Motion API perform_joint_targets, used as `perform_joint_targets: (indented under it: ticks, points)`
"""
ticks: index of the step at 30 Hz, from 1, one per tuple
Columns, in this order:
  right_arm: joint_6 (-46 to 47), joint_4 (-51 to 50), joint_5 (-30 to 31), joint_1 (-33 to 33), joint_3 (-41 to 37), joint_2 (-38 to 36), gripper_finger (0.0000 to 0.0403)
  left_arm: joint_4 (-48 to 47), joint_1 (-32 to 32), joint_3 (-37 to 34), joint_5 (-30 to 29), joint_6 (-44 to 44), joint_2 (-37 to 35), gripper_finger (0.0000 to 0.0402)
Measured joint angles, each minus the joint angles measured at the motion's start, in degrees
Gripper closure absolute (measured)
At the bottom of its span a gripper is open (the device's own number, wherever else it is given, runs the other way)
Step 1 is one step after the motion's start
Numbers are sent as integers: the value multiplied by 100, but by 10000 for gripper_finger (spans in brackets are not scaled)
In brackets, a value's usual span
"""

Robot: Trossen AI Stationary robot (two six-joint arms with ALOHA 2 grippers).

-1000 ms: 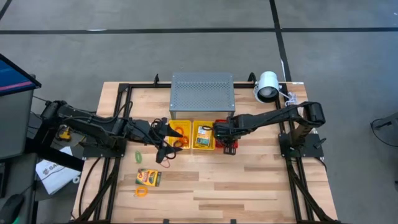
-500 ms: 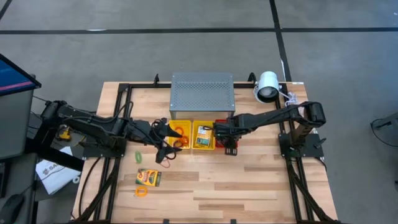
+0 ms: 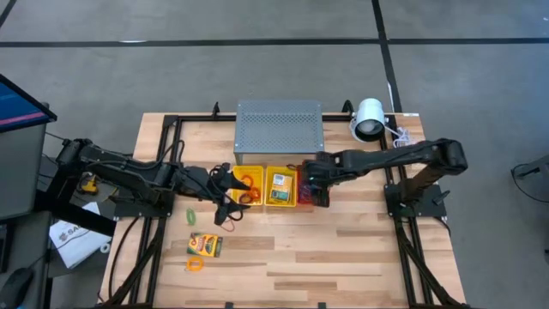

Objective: Pick & Place Office Desk Supplies
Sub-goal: Put the yellow spring keychain into the left yellow bin

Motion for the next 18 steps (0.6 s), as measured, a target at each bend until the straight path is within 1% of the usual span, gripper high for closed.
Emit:
perform_joint_targets:
  ticks: [3,6,9,12,14,18]
  points:
    - [63,536,-15,147,0,-436,143,-310,0,0,1,-34,0,119]
    - [20,1273,-162,385,0,-806,143,-675,0,0,22,-289,0,119]
    - [-52,1981,-321,667,4,-1024,143,-953,0,0,272,-492,0,119]
    - [-169,2417,-323,959,6,-1028,143,-1172,-1,0,623,-764,0,119]
    - [-200,2533,-323,1124,6,-928,143,-1337,-15,0,820,-945,0,119]
    - [-198,2645,-326,1393,2,-603,143,-1812,-214,0,868,-1291,0,119]
